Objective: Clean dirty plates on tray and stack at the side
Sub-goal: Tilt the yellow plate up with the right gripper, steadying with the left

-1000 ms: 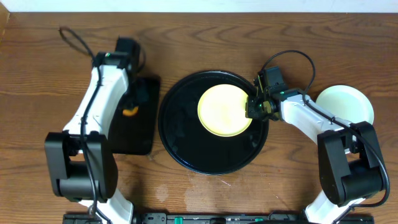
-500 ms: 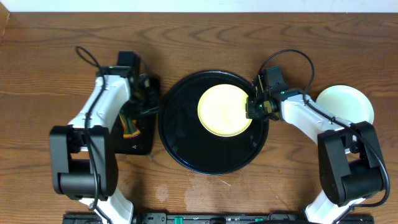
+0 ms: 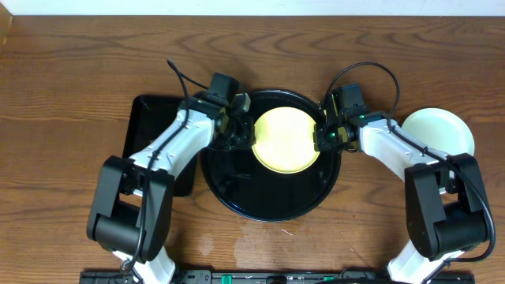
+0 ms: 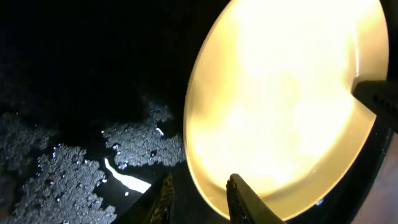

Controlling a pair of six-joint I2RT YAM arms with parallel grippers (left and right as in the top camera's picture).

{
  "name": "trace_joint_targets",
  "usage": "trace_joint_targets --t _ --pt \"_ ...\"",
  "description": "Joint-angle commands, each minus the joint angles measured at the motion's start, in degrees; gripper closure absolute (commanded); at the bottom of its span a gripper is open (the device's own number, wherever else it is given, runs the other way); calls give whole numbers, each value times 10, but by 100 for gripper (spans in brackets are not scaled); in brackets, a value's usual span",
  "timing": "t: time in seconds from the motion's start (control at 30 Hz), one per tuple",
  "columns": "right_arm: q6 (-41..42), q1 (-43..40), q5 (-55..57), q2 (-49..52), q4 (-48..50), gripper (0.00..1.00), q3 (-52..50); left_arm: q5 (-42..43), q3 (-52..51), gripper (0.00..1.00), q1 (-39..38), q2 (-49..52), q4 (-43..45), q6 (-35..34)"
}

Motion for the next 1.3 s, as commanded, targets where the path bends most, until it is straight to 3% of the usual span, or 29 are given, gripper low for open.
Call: trace_joint_targets --t 0.0,0.13,0.2,0.4,0.6,0.77,0.93,1.13,1.27 --pt "-23 -2 11 30 -17 99 -24 -21 -4 71 -2 23 16 -38" --pt "-23 -2 11 30 -17 99 -24 -21 -4 81 -2 59 30 -46" --pt "-23 -2 7 30 -17 99 -24 -21 -4 92 -2 76 34 -53" --pt "-46 -2 -66 30 -16 99 -24 -21 -4 92 -2 100 39 -67" --pt "-184 -5 -294 19 -18 98 -23 -22 -4 92 -2 101 40 -67" --pt "-205 -5 -409 13 -6 75 -23 -23 -4 92 -3 101 40 -67" --pt "-204 -4 -453 13 1 72 -23 -23 -4 92 -3 101 40 -67" --pt "-169 -4 -449 13 26 99 -23 -23 -4 92 -3 101 40 -67" --pt "-132 -4 -391 13 38 99 -23 -15 4 86 2 86 35 -58"
